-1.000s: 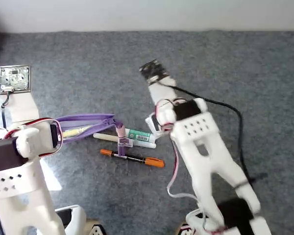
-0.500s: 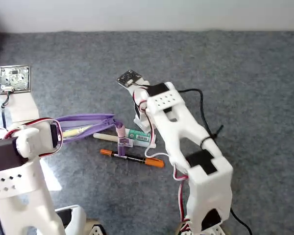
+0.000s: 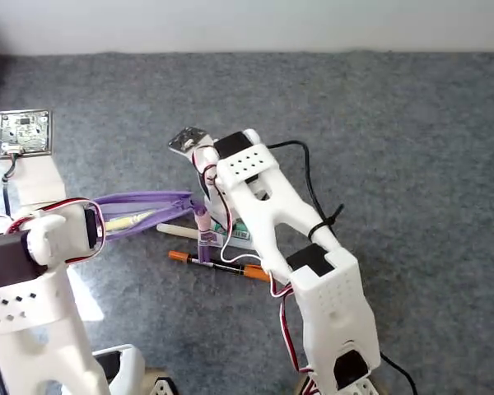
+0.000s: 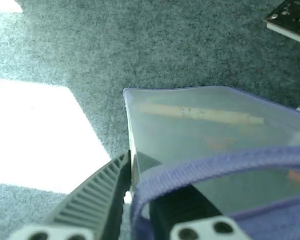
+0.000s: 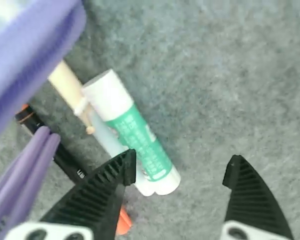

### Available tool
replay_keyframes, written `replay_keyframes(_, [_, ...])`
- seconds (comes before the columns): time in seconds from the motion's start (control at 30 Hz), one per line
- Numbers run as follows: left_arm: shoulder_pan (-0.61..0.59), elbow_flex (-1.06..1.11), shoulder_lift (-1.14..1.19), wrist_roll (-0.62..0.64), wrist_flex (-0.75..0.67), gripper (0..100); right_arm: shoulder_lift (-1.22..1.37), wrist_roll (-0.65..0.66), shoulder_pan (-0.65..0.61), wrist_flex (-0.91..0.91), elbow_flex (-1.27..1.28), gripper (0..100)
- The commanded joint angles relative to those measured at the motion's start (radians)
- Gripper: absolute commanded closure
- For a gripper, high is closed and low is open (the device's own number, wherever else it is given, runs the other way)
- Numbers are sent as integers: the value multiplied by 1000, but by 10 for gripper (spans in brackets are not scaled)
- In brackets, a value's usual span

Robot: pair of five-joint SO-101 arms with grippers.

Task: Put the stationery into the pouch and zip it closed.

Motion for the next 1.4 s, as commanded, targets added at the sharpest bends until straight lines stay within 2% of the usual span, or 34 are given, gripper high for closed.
replay_keyframes(0.0, [-3, -13, 0, 15, 3, 989, -53, 9, -12, 33, -48, 720])
replay_keyframes(0.53, [0, -13, 0, 15, 2, 988, 116, 9, -22, -166, -48, 721])
replay_keyframes(0.77, [2, -13, 0, 15, 2, 988, 117, 11, -42, -185, -48, 723])
replay_keyframes(0.83, [2, -13, 0, 15, 2, 988, 122, 11, -53, -185, -48, 758])
replay_keyframes(1.03, [2, -13, 0, 15, 3, 988, 117, 91, -31, -176, -48, 969])
replay_keyframes(1.37, [2, -13, 0, 15, 3, 988, 71, 87, 153, 102, -48, 988])
